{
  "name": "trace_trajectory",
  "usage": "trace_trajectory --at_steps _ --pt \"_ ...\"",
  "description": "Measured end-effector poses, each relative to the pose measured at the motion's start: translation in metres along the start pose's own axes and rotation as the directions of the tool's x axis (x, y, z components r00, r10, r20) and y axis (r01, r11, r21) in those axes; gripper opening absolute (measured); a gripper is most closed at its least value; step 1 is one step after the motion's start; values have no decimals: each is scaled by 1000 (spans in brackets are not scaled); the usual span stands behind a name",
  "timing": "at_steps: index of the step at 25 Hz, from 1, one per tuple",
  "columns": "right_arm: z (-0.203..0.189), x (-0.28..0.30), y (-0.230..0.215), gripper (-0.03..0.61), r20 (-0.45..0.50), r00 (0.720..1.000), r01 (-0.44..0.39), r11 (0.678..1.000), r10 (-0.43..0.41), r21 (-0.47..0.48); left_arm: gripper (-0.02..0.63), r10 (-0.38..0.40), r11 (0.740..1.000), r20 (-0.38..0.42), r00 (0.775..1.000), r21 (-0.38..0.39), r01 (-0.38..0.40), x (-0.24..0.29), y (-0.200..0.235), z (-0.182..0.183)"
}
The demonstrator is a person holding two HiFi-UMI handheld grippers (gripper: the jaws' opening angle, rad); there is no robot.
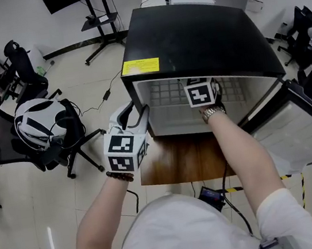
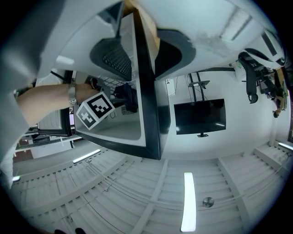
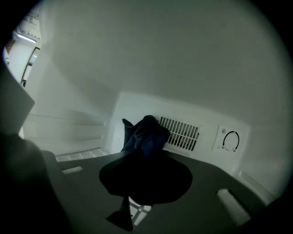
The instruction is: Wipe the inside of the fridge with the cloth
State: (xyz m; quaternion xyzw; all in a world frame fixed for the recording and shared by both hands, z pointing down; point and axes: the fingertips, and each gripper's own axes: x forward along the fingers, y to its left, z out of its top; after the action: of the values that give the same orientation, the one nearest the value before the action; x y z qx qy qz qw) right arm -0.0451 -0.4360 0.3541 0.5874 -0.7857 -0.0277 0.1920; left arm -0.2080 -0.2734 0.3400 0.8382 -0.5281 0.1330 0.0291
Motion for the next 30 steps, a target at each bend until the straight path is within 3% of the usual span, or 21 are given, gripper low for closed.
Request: trace_trajectory --at_steps 30 --pt "-30 -33 -89 67 -45 988 149 988 -147 32 161 53 998 2 999 -31 -53 1 2 0"
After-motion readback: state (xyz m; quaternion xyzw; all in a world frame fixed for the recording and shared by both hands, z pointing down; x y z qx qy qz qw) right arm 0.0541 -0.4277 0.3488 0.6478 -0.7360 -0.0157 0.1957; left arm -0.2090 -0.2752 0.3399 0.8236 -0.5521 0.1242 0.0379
